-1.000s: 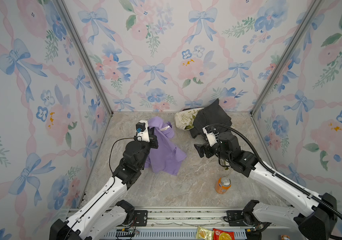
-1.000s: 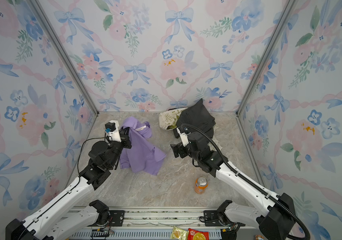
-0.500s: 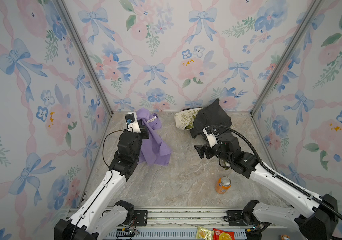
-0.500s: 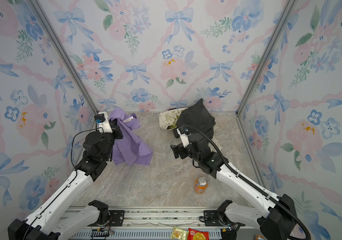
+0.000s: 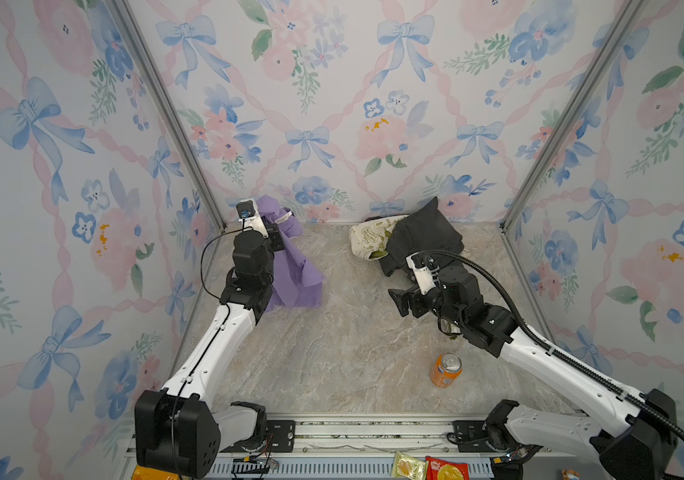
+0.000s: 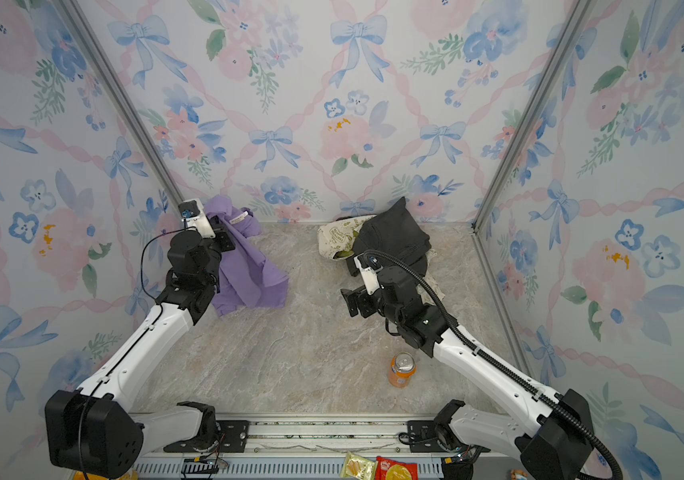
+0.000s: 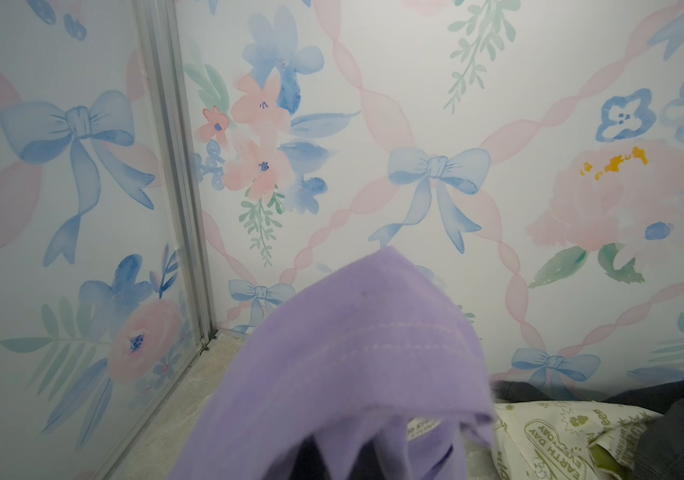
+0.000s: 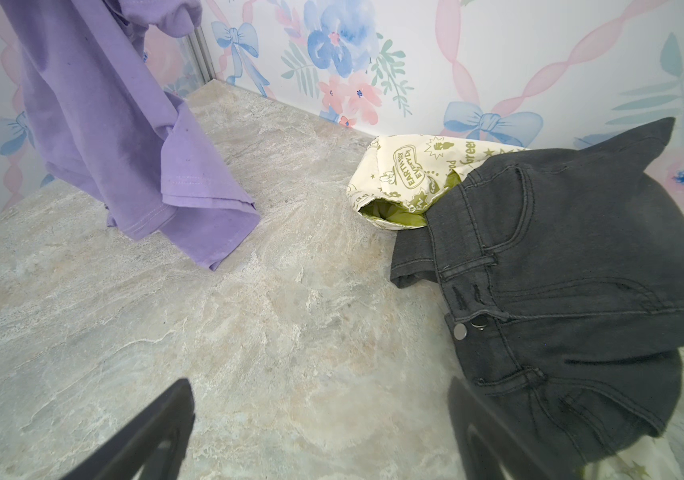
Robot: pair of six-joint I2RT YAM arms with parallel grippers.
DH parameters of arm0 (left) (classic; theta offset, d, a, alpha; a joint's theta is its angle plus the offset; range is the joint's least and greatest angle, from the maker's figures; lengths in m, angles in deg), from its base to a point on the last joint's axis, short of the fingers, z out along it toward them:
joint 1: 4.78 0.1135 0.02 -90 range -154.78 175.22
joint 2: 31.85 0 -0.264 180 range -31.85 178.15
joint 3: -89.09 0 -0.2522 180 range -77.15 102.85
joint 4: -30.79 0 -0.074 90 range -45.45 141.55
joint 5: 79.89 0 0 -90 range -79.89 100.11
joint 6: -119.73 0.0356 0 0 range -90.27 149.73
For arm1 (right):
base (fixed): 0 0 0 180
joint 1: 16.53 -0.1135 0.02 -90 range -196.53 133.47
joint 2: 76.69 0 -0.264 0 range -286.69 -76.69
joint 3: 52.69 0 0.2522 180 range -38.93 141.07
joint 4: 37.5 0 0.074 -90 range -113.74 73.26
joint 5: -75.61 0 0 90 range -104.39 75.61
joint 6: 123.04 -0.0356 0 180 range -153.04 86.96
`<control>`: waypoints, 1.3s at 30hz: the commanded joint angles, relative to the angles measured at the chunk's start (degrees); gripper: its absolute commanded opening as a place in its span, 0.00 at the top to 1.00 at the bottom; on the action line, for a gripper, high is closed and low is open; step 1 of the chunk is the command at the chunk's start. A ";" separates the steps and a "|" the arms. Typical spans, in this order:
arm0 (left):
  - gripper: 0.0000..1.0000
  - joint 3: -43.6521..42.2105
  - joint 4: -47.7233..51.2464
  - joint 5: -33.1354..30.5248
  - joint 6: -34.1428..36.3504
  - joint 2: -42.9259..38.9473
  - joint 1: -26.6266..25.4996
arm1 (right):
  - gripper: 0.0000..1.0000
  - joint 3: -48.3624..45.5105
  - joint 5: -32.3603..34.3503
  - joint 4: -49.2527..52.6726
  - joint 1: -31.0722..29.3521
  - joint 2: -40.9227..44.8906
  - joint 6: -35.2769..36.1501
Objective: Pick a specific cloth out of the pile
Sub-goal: 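Carry the T-shirt away from the pile with the left gripper while the right releases, then lower the T-shirt onto the table with the left gripper and open it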
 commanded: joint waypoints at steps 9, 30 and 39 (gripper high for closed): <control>1.00 15.19 -4.30 2.24 -0.06 12.52 5.48 | 0.03 -0.87 -0.09 -0.87 1.25 1.18 0.48; 1.00 -9.68 -11.08 2.48 -17.20 16.81 5.09 | 0.03 -2.05 -0.59 0.45 1.64 2.04 0.17; 0.83 -27.59 -11.24 3.60 -22.00 10.79 -0.05 | 0.03 -2.07 -1.06 1.69 1.74 1.37 0.52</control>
